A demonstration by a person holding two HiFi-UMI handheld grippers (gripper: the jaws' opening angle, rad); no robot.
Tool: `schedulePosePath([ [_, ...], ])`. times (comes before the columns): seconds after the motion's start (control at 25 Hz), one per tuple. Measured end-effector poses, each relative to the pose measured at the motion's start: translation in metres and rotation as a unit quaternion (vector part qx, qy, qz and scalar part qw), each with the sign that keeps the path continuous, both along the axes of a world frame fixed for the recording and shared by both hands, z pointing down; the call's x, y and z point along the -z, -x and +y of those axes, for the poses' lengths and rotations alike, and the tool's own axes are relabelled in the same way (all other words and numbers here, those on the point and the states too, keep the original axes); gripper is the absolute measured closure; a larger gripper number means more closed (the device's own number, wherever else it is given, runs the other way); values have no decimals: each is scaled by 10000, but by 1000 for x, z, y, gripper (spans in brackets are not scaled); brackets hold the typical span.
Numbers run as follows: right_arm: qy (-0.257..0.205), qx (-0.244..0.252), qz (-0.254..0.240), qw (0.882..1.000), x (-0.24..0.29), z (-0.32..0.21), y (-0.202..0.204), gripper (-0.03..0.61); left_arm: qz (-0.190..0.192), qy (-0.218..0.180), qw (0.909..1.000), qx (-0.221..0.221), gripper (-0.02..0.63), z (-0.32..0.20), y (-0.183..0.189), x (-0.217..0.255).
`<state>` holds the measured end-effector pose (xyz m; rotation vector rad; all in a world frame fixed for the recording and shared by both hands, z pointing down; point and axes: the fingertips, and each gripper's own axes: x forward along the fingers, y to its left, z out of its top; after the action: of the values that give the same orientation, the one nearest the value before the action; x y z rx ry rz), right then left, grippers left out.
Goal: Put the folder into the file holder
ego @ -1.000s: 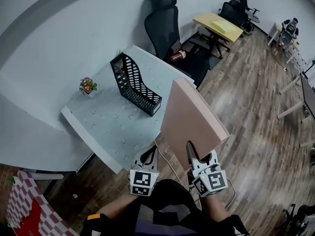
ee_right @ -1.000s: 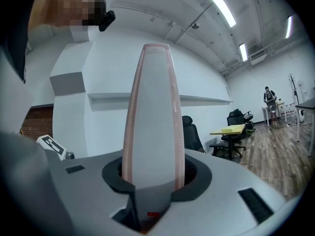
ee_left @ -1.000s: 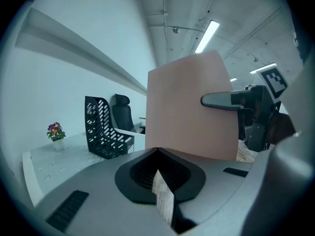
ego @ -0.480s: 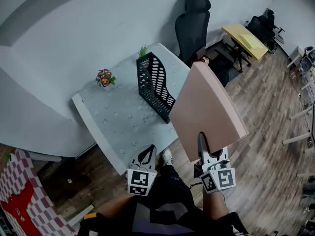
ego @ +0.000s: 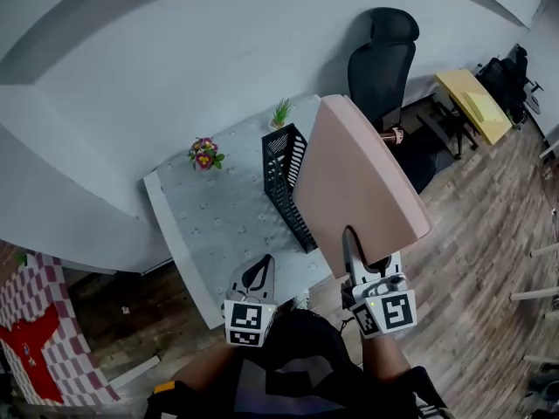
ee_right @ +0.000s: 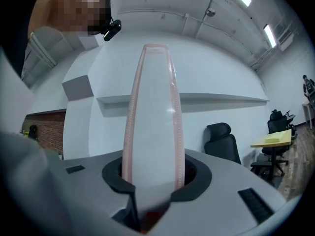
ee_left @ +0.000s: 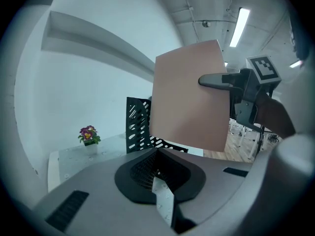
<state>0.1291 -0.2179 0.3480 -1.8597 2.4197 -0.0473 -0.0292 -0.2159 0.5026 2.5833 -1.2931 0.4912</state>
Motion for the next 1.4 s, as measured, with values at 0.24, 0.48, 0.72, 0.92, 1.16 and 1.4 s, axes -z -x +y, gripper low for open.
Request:
schedulePosePath([
  [0.24,17,429,-53,9991,-9,-49,5,431,-124,77,9989,444,607,-27,3,-3],
  [0.48,50,698,-113,9975,-26,-78,10,431,-261,241,9965,750,607,-40,6,-12],
  [0.72,3,773,-196,9968,-52,-97,12,431,-417,473,9932,975,607,-45,8,-28],
  [0.92,-167,758,-141,9969,-61,-101,12,431,-508,532,9924,990,607,-47,2,-33],
  [1.16,-259,779,-214,9964,-64,-103,14,431,-562,578,9906,1102,607,-45,5,-36],
  [1.4,-173,738,-202,9969,-88,-100,19,428,-618,633,9891,1175,607,-39,12,-40],
])
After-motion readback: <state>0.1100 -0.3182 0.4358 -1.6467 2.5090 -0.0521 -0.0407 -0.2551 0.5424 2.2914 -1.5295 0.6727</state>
